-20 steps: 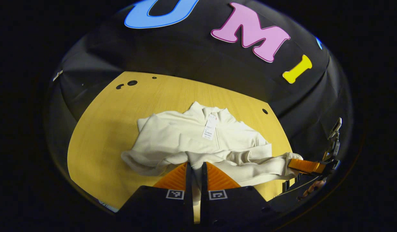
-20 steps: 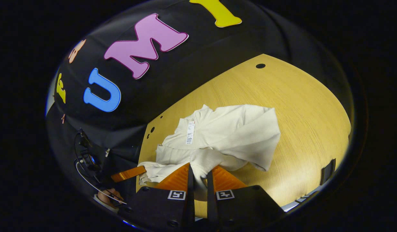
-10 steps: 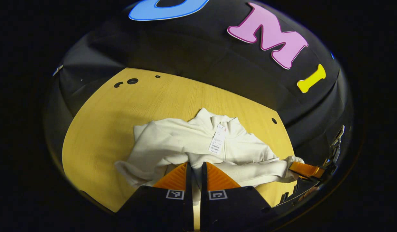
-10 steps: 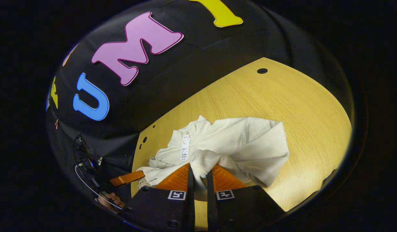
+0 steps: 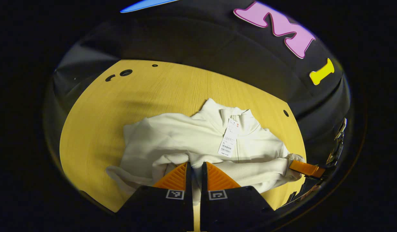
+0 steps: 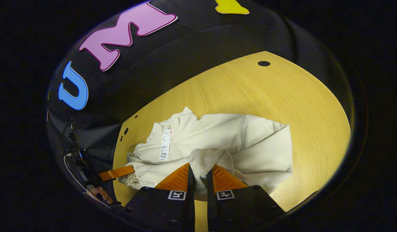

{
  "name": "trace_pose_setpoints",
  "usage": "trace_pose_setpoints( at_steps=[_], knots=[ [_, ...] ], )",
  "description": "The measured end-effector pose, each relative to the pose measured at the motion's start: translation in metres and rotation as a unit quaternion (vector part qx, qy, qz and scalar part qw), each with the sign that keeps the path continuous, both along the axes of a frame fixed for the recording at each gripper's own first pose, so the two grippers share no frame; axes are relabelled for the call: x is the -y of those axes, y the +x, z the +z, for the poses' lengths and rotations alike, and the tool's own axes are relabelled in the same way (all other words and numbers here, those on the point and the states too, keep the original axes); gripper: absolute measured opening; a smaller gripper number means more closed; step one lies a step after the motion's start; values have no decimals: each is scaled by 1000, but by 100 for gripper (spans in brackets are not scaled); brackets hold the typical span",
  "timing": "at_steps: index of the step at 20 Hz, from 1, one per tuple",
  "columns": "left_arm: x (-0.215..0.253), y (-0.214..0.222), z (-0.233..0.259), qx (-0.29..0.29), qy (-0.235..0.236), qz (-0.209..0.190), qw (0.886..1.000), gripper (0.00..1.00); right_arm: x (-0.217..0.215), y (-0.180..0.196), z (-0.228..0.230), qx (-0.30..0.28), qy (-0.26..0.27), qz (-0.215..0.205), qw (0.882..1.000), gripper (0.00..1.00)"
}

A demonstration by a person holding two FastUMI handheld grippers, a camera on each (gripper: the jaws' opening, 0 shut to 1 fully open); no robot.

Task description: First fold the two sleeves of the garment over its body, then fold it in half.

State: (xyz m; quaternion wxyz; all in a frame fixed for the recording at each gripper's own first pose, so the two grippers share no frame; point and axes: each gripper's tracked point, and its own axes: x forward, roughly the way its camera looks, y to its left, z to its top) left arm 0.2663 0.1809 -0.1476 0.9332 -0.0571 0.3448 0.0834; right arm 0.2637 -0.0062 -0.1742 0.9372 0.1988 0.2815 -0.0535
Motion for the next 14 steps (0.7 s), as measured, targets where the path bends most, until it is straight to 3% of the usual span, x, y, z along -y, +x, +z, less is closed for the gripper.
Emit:
trace_pose_setpoints(
  at_steps=[3, 8, 9, 14],
  knots=[
    [-2, 4, -15, -18, 7, 1, 1000, 13, 3, 2, -19, -30, -24, 0, 999, 20],
    [-4, 8, -35, -42, 33, -15, 998, 19, 4, 6, -45, -72, -59, 2, 996, 34],
    [-4, 9, -38, -46, 38, -11, 998, 23, 4, 8, -47, -75, -60, 0, 995, 31],
    [-5, 11, -40, -52, 55, 1, 997, 41, 2, 11, -49, -94, -80, -3, 992, 45]
  ],
)
